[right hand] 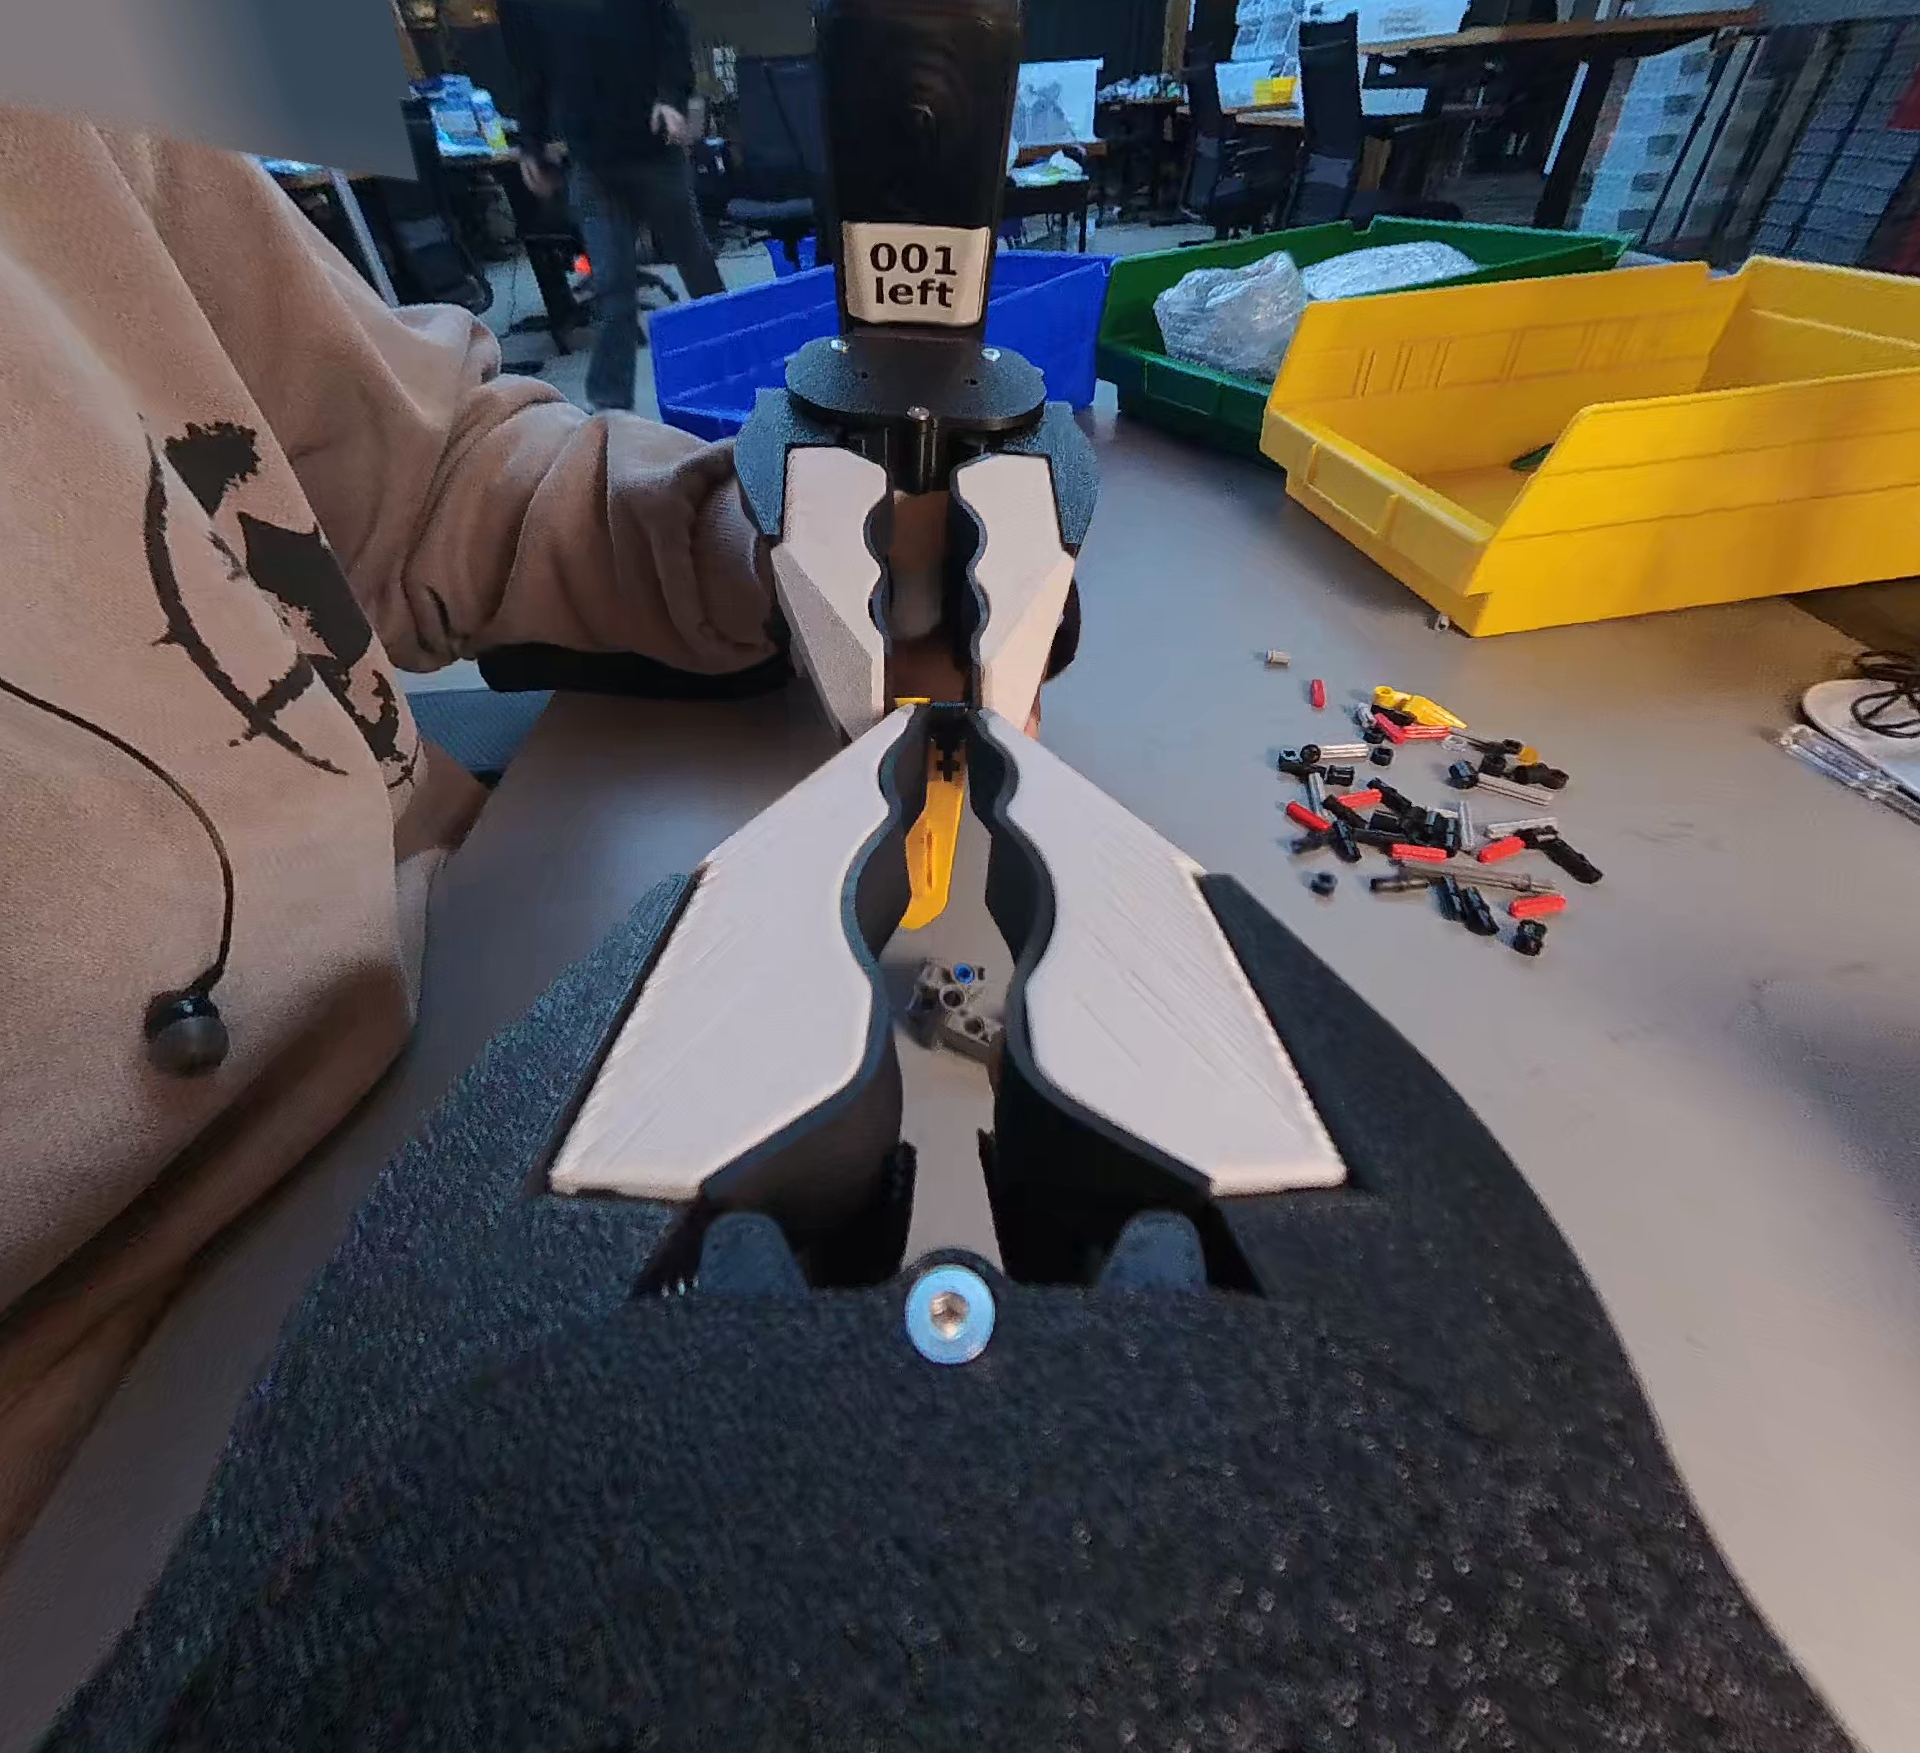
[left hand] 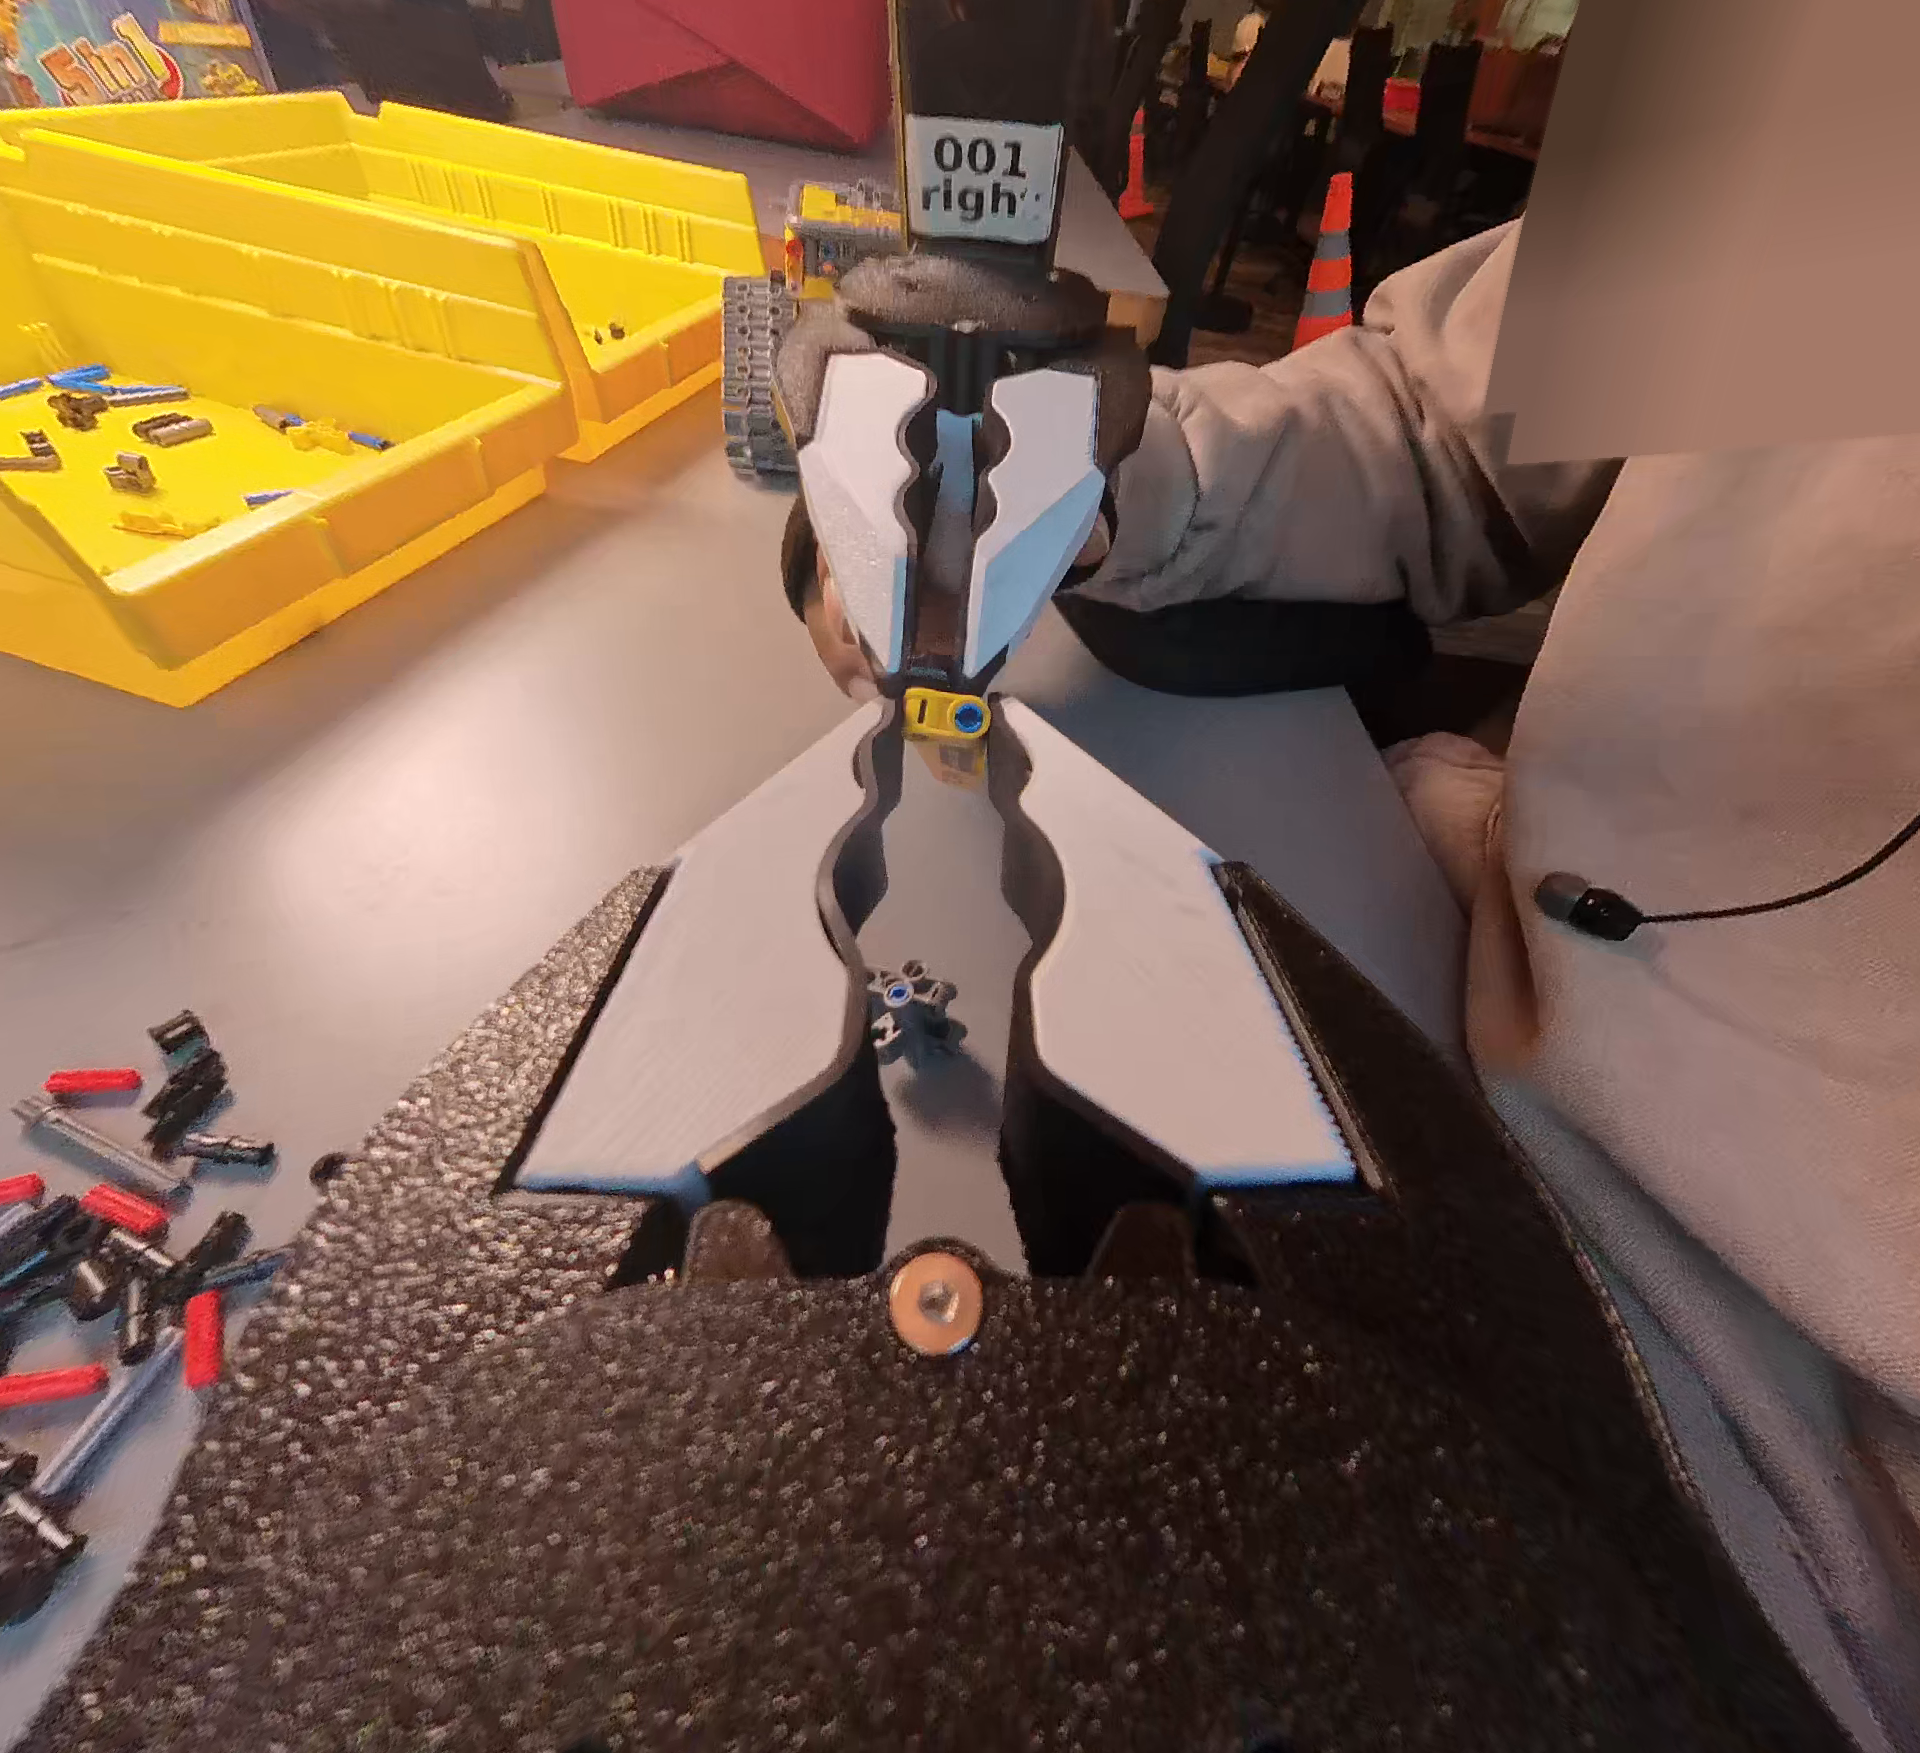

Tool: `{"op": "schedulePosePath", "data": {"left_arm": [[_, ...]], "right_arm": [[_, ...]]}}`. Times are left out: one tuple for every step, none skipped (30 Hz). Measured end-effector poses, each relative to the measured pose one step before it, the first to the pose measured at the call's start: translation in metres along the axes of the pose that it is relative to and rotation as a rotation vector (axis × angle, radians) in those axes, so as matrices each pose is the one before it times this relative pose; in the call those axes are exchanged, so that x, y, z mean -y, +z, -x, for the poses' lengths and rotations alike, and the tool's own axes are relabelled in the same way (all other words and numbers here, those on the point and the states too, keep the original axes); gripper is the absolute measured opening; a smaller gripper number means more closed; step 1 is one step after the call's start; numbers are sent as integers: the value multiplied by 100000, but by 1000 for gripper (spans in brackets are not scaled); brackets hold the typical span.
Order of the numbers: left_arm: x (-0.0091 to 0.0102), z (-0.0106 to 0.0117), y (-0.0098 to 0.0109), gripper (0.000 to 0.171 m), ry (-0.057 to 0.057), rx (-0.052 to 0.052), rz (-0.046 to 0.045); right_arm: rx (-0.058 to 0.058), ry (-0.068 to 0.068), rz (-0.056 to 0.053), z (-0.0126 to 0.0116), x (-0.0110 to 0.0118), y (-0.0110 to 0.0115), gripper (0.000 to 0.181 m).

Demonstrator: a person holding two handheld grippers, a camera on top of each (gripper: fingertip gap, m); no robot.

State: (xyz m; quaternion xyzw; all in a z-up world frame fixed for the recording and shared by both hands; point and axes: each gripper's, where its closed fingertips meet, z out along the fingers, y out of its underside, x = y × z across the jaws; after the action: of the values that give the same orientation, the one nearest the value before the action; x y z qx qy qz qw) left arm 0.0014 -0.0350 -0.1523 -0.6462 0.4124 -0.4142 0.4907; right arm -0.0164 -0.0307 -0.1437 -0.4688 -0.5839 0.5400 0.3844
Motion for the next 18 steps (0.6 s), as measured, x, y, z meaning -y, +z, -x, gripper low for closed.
{"op": "schedulePosePath", "data": {"left_arm": [[649,-123,-132,15,-2343,-1338,-3287],[629,-54,-95,15,-1598,-625,-3159],[515,-22,-55,15,-763,-336,-2505],[490,-35,-71,15,-840,-554,-2107],[510,-21,-144,15,-894,-711,-2335],[450,342,-503,15,-849,940,-2272],[340,1213,-1206,15,-1127,5062,-2338],[413,1265,-1509,15,-2164,3926,-2777],[395,866,-1164,15,-1503,2038,-1444],[195,659,-526,15,961,2659,291],[-38,357,59,15,826,1640,839],[-266,161,429,15,-489,776,949],[-417,129,581,15,-645,1015,1105],[-471,-66,565,15,-52,305,1531],[-409,-180,436,15,1077,-62,1684],[-210,-39,273,15,1634,792,977],[-59,155,121,15,974,1507,380],[20,231,21,15,38,1449,54]], "right_arm": [[947,2380,-3359,79,636,-65,4],[616,2064,-3218,13,641,-52,4],[508,1035,-2764,14,552,-40,4],[579,830,-2311,40,463,-25,3],[210,761,-2662,22,533,-9,3],[256,939,-4153,7,813,-222,4],[332,4064,-14423,-302,2731,-1338,2],[-2218,4908,-13757,-828,3359,-1886,1],[-5703,-6342,-5341,-713,2363,-1473,2],[-6574,-9837,2594,-695,757,-840,3],[-3794,-4993,2635,-418,25,-393,3],[-2010,-679,1046,-270,-266,-111,3],[-1576,396,2026,-303,-667,45,4],[-1981,335,2755,-463,-766,120,4],[-2594,-602,1956,-635,-571,34,4],[-3519,-876,2065,-901,-480,-86,4],[-4601,-147,1688,-1201,-327,-251,4],[-4820,414,1199,-1322,-107,-352,5]]}}
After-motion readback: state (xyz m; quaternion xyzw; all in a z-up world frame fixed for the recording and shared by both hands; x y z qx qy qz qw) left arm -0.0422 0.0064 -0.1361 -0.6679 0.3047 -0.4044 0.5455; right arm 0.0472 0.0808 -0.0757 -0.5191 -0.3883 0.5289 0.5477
